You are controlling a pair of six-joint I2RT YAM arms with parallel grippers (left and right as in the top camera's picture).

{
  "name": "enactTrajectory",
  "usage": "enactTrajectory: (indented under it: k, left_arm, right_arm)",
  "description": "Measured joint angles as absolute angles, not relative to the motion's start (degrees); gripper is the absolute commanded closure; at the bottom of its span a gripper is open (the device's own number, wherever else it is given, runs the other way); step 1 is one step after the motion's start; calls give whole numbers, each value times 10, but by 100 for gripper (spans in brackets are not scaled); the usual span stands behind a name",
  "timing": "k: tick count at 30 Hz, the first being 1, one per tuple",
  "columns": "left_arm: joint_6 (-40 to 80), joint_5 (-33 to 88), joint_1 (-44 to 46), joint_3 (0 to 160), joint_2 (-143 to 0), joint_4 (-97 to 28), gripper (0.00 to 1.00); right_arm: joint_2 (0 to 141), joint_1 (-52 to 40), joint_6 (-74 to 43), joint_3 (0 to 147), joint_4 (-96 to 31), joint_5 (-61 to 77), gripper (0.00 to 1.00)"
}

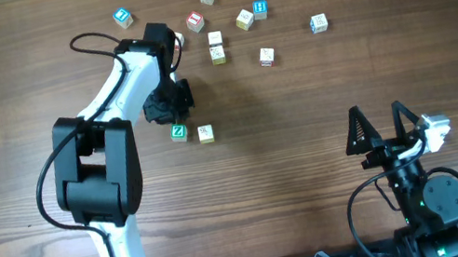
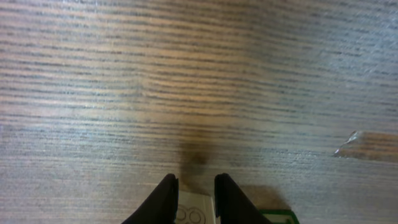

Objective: Form a horizontal line

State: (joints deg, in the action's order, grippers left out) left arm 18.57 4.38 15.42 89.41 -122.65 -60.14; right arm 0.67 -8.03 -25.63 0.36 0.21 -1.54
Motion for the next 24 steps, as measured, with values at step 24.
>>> enactTrajectory:
  k: [24]
  left_arm:
    - [193,40,155,894,-1227,-606,96]
  right_arm:
    - [7,-80,-256,4,2,-15,0]
